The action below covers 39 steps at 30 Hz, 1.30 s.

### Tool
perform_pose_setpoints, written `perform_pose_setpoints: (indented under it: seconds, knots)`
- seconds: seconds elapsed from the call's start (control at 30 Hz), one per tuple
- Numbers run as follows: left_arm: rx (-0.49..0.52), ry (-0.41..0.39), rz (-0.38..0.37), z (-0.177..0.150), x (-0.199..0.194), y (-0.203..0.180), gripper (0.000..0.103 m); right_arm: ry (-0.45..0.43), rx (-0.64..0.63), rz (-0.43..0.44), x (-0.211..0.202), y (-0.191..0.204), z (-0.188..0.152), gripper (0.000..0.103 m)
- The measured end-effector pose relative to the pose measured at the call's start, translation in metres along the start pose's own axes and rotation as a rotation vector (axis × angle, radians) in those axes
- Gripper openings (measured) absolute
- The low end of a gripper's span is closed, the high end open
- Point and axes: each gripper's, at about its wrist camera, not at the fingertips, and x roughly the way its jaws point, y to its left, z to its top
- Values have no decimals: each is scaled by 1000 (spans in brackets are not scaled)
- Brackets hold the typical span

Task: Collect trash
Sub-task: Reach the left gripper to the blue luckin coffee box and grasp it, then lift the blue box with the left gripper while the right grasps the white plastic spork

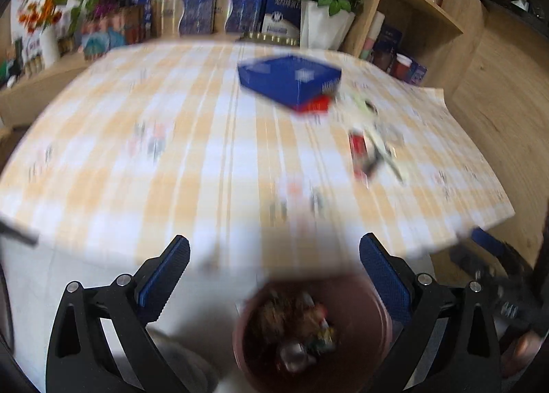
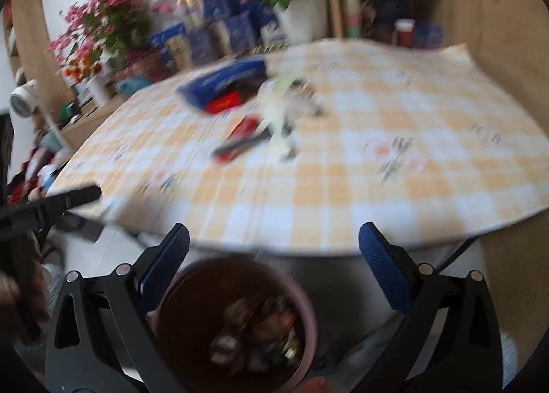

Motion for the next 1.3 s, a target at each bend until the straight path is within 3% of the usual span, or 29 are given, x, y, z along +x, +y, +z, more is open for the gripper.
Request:
perform_pose_setpoints:
  seconds: [0.23,0.3,0.37,0.57,0.77,0.9,1.17,1.2,1.23,1.3]
  knots:
    - [164,-15,86,118,71,-48,97,-19,135,57,21,-33,24,97]
    - [159,25,58,144,101,-56,97,-26,169,85,25,-41,22,97]
    - [201,84,79,161,134,-67,97,-23,185,112,28,-48,19,97]
    - [417,166,199,177,194,-94,97,-30,225,163,32,-63,16,97]
    - [397,204,271,192,223,-90,97,-6,282,255,42,-70,14,98]
    - [309,191,237,206,223,-80,95,-16,307,300,42,-71,14,98]
    - [200,147,64,232,177,-49,58,-28,297,301,43,-67,12,98]
    - [179,139,55,234,169,-39,54,-28,290,298,43,-65,12,98]
    - [167,128,67,235,161,-30,38,-29,280,298,43,-64,11,98]
    - [112,109,61,238,146,-5,33,-29,261,301,43,-62,10,98]
